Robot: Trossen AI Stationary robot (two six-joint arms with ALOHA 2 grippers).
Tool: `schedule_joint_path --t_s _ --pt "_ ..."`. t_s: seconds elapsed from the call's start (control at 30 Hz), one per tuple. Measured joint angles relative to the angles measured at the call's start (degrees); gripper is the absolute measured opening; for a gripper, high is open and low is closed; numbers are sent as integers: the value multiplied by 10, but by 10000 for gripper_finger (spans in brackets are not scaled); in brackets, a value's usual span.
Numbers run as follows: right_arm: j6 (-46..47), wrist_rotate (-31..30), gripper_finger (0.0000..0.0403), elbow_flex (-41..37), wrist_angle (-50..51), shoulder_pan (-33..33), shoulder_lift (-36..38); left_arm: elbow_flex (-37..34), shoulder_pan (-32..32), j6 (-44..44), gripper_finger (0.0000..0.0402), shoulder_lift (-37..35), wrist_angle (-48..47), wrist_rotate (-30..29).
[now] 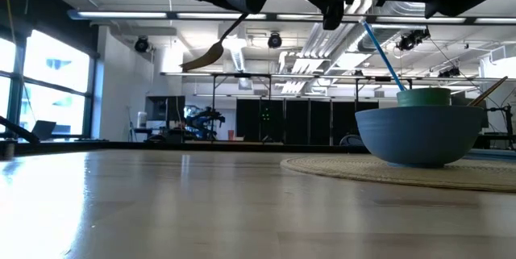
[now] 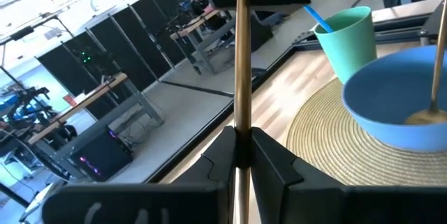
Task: Pick & Place Utensil
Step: Put the gold fork into the violet bowl
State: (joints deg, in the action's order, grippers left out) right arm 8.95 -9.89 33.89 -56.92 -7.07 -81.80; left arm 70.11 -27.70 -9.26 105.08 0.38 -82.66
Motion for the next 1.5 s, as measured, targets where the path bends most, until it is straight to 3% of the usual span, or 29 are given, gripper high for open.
schedule_joint_path --t_s 0.6,0.8,0.97,1.1,1.23,1.37,1.5 --pt "16 2 14 0 15 0 0 0 0 0 28 0 -1 12" --pt "25 5 19 0 26 0 0 0 0 -11 33 0 -1 25" --pt "29 3 8 1 80 0 14 1 -9 -13 69 -9 3 61" --pt "28 -10 10 40 241 10 71 1 -27 -13 116 -20 -5 60" --pt "15 -14 8 115 484 23 117 1 -55 -9 155 -41 -18 33" --pt "11 -5 8 244 747 40 128 1 -75 -9 170 -57 -37 9" --pt "-4 17 13 355 926 58 120 1 -76 -9 170 -69 -39 9"
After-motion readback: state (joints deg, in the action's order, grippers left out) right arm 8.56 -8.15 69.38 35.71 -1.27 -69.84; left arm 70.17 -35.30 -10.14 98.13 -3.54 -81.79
